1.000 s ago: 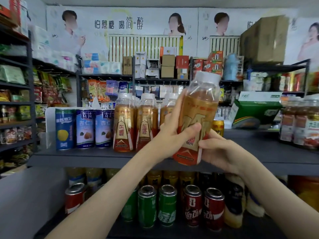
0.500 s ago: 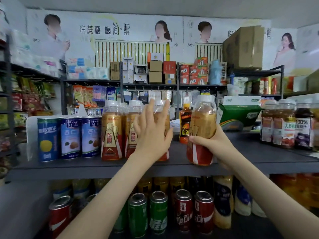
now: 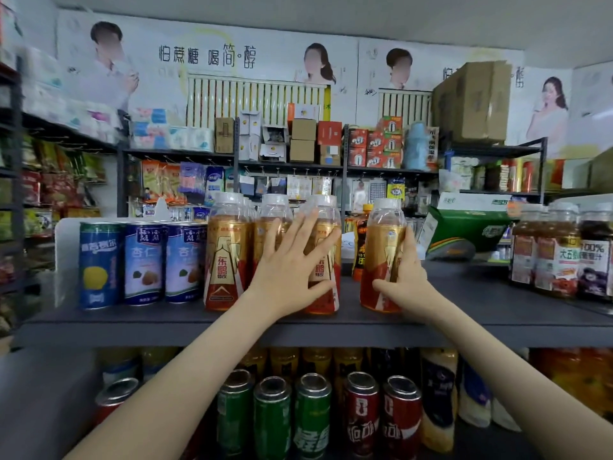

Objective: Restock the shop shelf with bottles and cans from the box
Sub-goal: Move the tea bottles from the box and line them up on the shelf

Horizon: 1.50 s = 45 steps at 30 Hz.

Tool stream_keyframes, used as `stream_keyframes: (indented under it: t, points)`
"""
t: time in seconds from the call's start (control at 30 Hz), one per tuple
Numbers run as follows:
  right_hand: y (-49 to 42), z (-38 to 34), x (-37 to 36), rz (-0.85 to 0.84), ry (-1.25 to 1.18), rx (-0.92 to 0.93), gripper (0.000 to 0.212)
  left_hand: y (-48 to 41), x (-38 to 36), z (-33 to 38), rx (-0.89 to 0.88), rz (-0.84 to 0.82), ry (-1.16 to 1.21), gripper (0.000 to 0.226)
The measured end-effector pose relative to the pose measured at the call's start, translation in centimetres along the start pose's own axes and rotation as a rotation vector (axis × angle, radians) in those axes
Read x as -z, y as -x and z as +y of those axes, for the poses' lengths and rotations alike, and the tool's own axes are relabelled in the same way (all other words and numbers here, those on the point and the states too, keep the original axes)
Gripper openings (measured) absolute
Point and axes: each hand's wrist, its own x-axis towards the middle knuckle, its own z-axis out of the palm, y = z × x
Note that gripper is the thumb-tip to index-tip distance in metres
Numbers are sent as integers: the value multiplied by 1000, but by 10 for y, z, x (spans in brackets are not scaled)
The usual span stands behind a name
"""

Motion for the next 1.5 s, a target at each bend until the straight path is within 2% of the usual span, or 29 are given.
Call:
stream_keyframes:
  t: [0.07, 0.17, 0.3, 0.53, 0.7, 0.83, 1.03, 1.1, 1.17, 1.23, 1.5]
  points:
    - [2, 1, 0, 16, 128, 139, 118, 1, -3, -2, -11, 12, -19, 80]
    - [-1, 0, 1, -61, 232, 205, 110, -1, -5, -1, -31, 39, 7, 79]
    - [-10, 1, 4, -230, 145, 194, 119, -4, -8, -1, -120, 90, 20, 73]
    - [-44, 5, -27, -255, 86, 212, 126, -23, -11, -4, -102, 139, -47, 66]
    - [-70, 16, -39, -399, 49, 254, 119, -24, -18, -7, -154, 168, -54, 73]
    - [-83, 20, -51, -368, 72, 251, 120, -22, -18, -9, -189, 182, -71, 81]
    - [-98, 32, -65, -261, 173, 258, 121, -20, -20, -9, -198, 194, -91, 78]
    - [-101, 36, -66, -206, 339, 298, 118, -19, -20, -9, -195, 193, -93, 78]
    - [-104, 40, -64, -102, 597, 454, 116, -19, -20, -9, -191, 189, -97, 77]
    - [-109, 45, -62, -92, 701, 565, 116, -19, -20, -9, -192, 197, -97, 76]
    - [-123, 49, -83, -159, 622, 598, 115, -21, -23, -6, -179, 194, -124, 74]
